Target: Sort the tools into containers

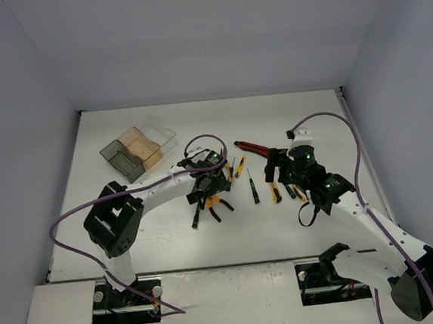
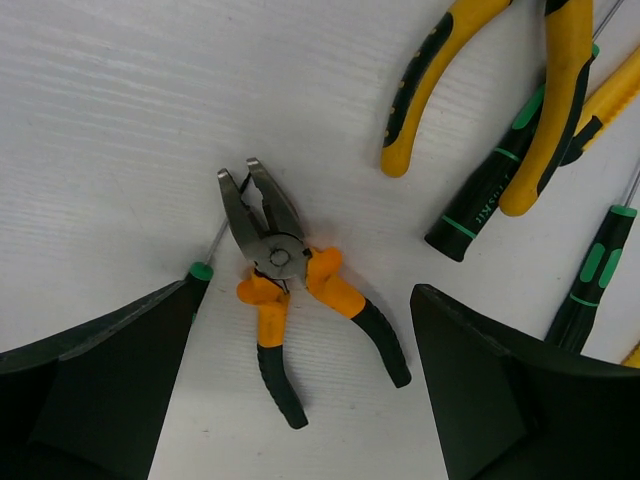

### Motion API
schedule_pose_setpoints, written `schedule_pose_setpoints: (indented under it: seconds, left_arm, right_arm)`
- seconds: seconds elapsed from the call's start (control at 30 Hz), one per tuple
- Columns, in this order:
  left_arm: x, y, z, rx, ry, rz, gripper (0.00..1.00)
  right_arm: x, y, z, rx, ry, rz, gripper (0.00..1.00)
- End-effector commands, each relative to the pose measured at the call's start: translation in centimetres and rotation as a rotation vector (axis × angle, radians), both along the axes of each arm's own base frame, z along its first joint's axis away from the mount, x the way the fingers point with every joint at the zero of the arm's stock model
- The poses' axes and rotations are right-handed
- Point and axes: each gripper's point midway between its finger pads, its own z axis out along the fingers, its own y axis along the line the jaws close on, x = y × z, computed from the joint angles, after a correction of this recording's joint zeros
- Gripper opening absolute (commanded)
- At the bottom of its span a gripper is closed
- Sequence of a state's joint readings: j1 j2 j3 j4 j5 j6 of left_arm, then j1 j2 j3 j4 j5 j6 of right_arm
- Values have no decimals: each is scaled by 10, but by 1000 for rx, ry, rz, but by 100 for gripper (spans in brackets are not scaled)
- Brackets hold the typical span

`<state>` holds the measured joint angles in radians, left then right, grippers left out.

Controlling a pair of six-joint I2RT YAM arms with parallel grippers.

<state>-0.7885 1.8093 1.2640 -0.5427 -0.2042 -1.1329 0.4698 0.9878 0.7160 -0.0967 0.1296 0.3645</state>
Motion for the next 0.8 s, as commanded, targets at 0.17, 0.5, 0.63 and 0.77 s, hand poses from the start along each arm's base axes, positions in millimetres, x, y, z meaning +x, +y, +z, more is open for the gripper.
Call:
schedule_pose_setpoints:
  seconds: [0.17,0.5,0.63,0.77]
  left_arm:
    - [3,-18,-6,-53,-6,92,87]
    - [-8,-14,-26,-21,33,102,83]
    - [-2,-7,-23,6,9,99,77]
    - [10,6,-18,25,-5,115,77]
  right_arm:
    - [-1,4,15,52,-61,22,80]
    - [-5,2,12,53,-62,24,81]
    - [-6,3,11,55,-59,29,81]
    - [-6,3,12,58,-59,28,81]
